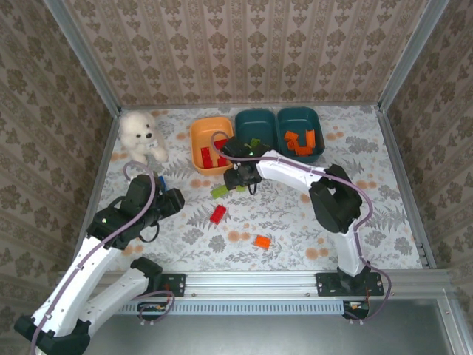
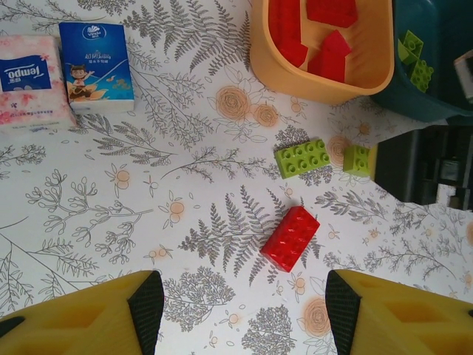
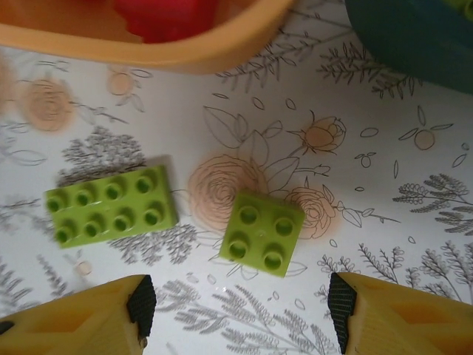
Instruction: Sort the legos into containers by color
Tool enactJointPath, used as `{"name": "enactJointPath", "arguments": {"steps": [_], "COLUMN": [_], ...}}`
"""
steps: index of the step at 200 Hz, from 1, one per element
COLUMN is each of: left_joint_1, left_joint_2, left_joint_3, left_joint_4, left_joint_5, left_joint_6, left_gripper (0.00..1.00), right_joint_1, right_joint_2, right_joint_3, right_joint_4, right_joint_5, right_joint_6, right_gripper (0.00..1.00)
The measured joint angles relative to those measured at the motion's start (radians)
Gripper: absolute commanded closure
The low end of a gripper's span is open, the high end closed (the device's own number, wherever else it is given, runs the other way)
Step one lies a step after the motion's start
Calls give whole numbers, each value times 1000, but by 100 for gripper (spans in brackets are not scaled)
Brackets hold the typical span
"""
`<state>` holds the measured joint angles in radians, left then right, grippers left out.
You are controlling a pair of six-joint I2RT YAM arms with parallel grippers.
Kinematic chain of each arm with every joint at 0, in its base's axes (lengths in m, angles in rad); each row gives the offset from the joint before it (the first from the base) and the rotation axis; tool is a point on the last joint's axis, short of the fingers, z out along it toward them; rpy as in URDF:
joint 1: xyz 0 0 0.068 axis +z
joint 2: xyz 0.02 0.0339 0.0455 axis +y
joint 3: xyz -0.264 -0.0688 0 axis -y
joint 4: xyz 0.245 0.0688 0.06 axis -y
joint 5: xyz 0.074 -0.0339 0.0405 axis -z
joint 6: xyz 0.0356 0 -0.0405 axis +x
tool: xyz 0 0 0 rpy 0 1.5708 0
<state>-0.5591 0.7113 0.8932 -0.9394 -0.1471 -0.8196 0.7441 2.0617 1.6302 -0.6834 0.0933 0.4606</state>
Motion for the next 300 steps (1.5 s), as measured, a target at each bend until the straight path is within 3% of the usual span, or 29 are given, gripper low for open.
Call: {"name": "enactJointPath", "arguments": {"steps": [122,149,173,227,259,300], "left_joint_1": [0,0,0,-2,-9,-37], "left_joint_2": [46,47,47,108,203,312], "left_joint_3": [30,31,31,42,43,43], "left_joint_4": [17,28,28,78,164,265], "left_joint_5": [12,19,21,72,138,194], "left_joint_6": [0,1,3,30,45,69], "left_gripper": [38,38,37,38,37,37], "right_joint_1": [-31,-33,-33,-66,-169,-274], "right_joint_2": [109,110,104,-95,-109,136], "right_joint_3": [-9,-5,-7,-71,127,441], "right_joint_4": [45,48,58,39,10,-14], "right_joint_5": [-18,-18,-17,24,35,42], "right_joint_6": [101,101,109,100,75,75], "right_gripper": [53,67,72,75,76,74]}}
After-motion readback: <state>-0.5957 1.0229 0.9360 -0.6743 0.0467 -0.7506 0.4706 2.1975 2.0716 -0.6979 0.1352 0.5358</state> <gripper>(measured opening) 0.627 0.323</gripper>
